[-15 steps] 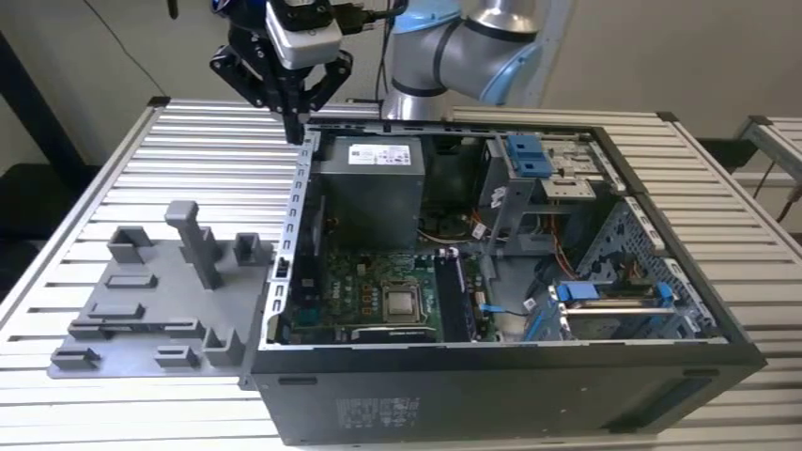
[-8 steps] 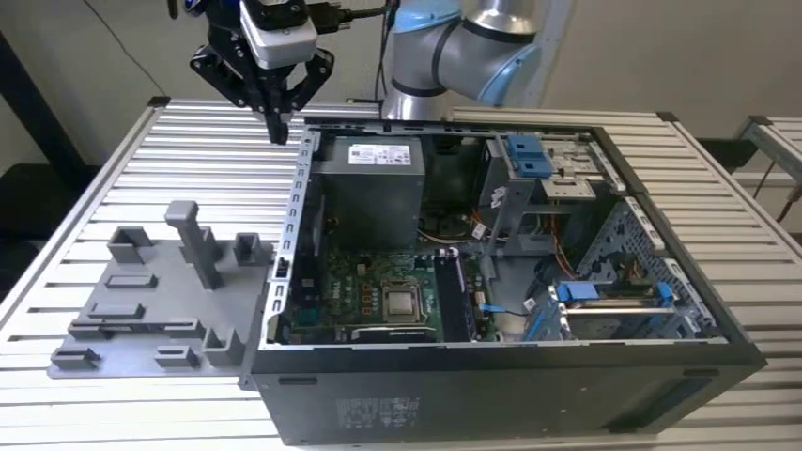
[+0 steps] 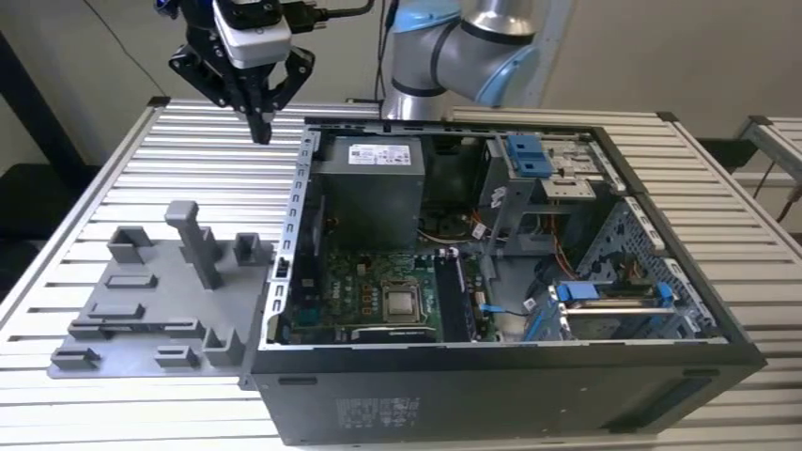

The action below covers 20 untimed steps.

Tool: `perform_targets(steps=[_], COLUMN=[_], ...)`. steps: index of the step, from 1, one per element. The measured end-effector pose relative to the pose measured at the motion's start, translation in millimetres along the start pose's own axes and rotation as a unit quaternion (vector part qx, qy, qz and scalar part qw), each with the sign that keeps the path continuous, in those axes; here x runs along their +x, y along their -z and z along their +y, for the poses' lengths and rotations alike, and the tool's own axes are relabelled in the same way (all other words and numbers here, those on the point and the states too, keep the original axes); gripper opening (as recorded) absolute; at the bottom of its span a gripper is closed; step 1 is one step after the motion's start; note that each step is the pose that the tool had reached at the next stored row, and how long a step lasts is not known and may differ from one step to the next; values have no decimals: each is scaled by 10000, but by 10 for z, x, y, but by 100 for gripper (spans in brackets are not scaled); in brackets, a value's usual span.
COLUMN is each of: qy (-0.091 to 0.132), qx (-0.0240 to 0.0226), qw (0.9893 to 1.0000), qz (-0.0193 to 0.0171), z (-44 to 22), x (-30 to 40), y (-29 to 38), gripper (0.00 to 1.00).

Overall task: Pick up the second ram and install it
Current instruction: 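Reach for the second ram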

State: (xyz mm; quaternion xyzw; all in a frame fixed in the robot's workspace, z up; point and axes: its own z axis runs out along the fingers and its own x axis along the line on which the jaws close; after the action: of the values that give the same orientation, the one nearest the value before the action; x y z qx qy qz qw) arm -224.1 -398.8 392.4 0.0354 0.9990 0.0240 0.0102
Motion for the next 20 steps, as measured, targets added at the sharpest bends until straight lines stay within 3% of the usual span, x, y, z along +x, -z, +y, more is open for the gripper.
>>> perform_targets(steps=[14, 20], qy=[3, 4], qx=[0, 0], qw=[10000, 10000], qz=[2, 2], z=[-21, -33], x=[290, 466], y=[6, 9], gripper=[11, 11])
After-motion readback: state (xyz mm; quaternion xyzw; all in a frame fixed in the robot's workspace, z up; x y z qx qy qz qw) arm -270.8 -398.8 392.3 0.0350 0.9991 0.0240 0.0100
